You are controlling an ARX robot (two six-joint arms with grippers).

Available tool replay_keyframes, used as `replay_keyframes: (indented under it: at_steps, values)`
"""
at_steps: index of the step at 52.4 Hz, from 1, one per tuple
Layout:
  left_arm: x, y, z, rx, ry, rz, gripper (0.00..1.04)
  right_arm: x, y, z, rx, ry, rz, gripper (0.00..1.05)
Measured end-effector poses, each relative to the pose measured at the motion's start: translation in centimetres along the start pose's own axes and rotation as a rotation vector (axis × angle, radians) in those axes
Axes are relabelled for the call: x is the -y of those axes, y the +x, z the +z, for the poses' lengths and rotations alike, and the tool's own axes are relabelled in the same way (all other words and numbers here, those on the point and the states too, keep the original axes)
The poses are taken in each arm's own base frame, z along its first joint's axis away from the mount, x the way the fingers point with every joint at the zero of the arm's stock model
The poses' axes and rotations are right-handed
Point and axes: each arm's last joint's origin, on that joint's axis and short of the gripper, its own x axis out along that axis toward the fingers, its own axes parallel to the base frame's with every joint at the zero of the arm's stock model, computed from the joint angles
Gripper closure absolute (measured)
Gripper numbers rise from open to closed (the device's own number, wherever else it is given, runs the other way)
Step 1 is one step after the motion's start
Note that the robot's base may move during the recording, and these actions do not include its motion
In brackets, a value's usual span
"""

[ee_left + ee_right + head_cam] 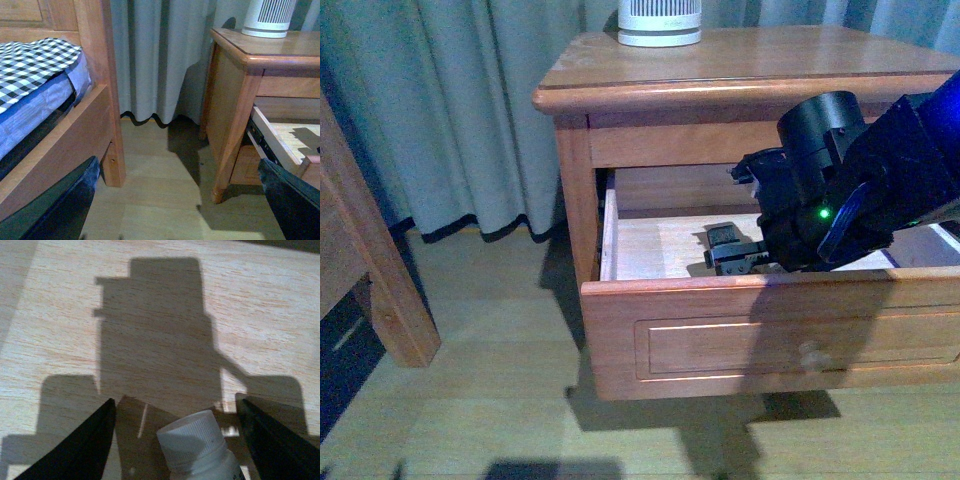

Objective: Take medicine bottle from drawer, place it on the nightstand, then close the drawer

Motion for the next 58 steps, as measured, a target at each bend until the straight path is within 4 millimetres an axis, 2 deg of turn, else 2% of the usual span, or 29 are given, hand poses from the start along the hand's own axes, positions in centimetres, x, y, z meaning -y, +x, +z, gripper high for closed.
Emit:
replay_keyframes:
  at_steps: [7, 14, 19, 21, 24, 33, 36, 41, 46, 48, 52, 53, 58]
  values:
    - [0.0, 0.0, 0.0, 0.000, 0.000, 0.000, 0.07, -0.9, -0.2, -0.1, 0.003, -0.003, 0.021, 0.51]
    - [0.0, 0.0, 0.0, 0.000, 0.000, 0.000, 0.07, -2.5, -1.9, -0.2, 0.002, -0.005, 0.085, 0.73]
    - [0.0, 0.0, 0.0, 0.000, 0.000, 0.000, 0.07, -3.4, -3.7, 0.8, 0.035, -0.002, 0.119, 0.77]
    - [0.0, 0.0, 0.0, 0.000, 0.000, 0.000, 0.07, -3.6, -4.7, 1.6, 0.060, 0.001, 0.136, 0.77]
    - [0.0, 0.0, 0.0, 0.000, 0.000, 0.000, 0.07, -3.7, -8.0, 4.3, 0.154, 0.003, 0.170, 0.78]
    - [0.0, 0.0, 0.0, 0.000, 0.000, 0.000, 0.07, -3.2, -15.1, 10.4, 0.374, 0.002, 0.207, 0.78]
    - [0.0, 0.0, 0.0, 0.000, 0.000, 0.000, 0.07, -2.8, -16.8, 12.5, 0.436, 0.004, 0.201, 0.78]
    - [0.0, 0.0, 0.0, 0.000, 0.000, 0.000, 0.07, -1.7, -18.5, 15.7, 0.506, 0.004, 0.168, 0.78]
    - [0.0, 0.0, 0.0, 0.000, 0.000, 0.000, 0.07, -0.3, -18.4, 18.5, 0.529, 0.000, 0.114, 0.78]
    - [0.0, 0.0, 0.0, 0.000, 0.000, 0.000, 0.07, 0.6, -17.4, 19.7, 0.522, -0.001, 0.066, 0.78]
    - [0.0, 0.0, 0.0, 0.000, 0.000, 0.000, 0.07, 2.2, -13.5, 21.0, 0.475, -0.011, -0.013, 0.78]
    - [0.0, 0.0, 0.0, 0.000, 0.000, 0.000, 0.07, 2.5, -12.3, 21.0, 0.461, -0.015, -0.030, 0.73]
    - [0.0, 0.0, 0.0, 0.000, 0.000, 0.000, 0.07, 3.1, -9.0, 20.3, 0.428, -0.010, -0.063, 0.52]
